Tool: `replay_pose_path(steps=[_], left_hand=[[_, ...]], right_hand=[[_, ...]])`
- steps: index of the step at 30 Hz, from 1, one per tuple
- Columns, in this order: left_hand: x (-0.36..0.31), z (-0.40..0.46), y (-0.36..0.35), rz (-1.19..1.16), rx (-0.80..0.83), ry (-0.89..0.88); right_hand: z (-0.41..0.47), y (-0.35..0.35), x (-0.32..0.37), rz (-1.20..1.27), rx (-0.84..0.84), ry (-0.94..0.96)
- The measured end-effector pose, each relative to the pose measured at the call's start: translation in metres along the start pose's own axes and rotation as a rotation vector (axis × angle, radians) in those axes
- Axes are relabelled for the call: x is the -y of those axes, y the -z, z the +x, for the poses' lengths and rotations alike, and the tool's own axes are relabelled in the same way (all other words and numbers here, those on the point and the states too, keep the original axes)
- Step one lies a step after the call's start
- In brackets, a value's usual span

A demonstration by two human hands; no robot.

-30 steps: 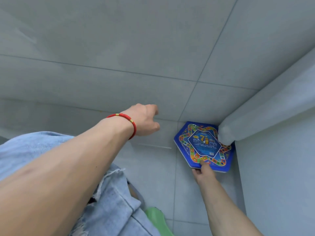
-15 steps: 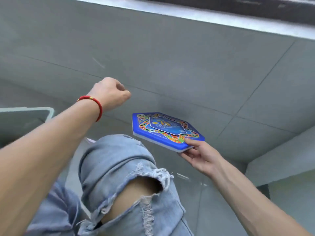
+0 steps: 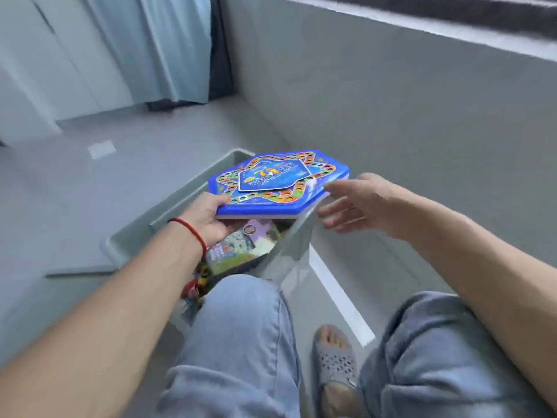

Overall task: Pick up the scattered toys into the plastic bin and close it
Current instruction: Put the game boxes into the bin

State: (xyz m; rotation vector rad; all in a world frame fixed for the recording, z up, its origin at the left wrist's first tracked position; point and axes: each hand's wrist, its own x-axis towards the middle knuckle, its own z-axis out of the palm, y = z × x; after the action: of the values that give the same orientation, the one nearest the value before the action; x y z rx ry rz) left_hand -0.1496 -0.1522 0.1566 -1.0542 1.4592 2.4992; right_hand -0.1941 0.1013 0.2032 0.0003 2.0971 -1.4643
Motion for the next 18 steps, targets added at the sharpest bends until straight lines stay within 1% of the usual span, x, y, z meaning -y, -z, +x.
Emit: replay_pose_path(steps=[3,4,5,7,8,9,11,12,14,16,18], left_hand=[[-0.002,0.02,0.057,-0.052,-0.169,-0.053],[0.0,0.026,0.072,-0.054,-0.224,-0.061],[0.004,0.032,0.084,-0.041,-0.271,-0.063],[0.014,0.04,0.1,0.013,-0.313,-0.035],[0.019,0.044,0.106,0.089,-0.338,-0.029],[0.022,0.048,0.113,0.25,-0.383,-0.054],[0.021,0.06,0.134,0.626,-0.508,-0.162],[0.017,0.059,0.144,0.728,-0.541,-0.217],[0.009,0.044,0.164,0.761,-0.572,-0.319],[0.009,0.017,0.187,0.775,-0.648,-0.405],[0.025,-0.007,0.221,0.878,-0.715,-0.442]], right_hand=[[0.025,-0.03,0.006,-0.45,-0.002,0.167],[0.03,-0.036,0.005,-0.561,0.009,0.197],[0.034,-0.041,0.003,-0.642,0.025,0.209],[0.042,-0.052,0.0,-0.763,0.075,0.218],[0.046,-0.058,0.0,-0.81,0.103,0.229],[0.05,-0.065,0.001,-0.848,0.132,0.247],[0.059,-0.081,0.003,-0.913,0.182,0.298],[0.061,-0.089,0.004,-0.947,0.21,0.33],[0.061,-0.105,0.007,-1.004,0.286,0.39],[0.055,-0.123,0.014,-1.056,0.362,0.459],[0.047,-0.146,0.026,-1.107,0.42,0.525]])
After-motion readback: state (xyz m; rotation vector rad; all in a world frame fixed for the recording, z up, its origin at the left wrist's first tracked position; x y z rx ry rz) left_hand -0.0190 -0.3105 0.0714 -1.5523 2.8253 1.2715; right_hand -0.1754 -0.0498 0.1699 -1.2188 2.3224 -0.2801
